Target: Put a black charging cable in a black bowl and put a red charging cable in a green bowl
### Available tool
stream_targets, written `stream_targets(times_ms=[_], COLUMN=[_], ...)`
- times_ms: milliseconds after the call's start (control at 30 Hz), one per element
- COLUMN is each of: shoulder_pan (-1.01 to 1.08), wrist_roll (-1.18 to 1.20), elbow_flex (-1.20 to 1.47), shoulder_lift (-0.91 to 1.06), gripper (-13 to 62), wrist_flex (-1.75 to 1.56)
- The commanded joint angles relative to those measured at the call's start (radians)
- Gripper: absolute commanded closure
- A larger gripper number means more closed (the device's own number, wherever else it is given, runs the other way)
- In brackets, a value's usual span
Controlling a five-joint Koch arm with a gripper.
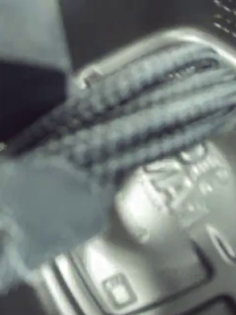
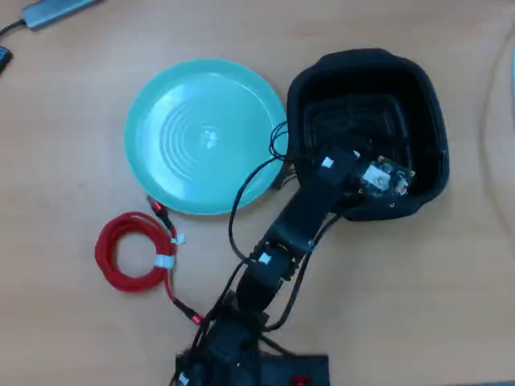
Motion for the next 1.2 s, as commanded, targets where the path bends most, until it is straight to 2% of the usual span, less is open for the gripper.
stream_targets(times_ms=[0,167,367,433,700,1167], shoulder_pan=[-0.015,-0.026,-0.014,-0.011,-0.008,-0.005], wrist_roll=[0.002,0.015,0.069,0.067,0.064,0.058], elbow_flex=[-0.048,-0.048,-0.032,-0.011,-0.032,-0.152], shoulder_lift=[-0.006,-0.021,-0.026,-0.025,0.011,0.379], gripper=[55.5,45.1,20.7,16.1,14.6,14.6], wrist_flex=[-0.124,-0.149,-0.143,-0.138,0.035,0.488])
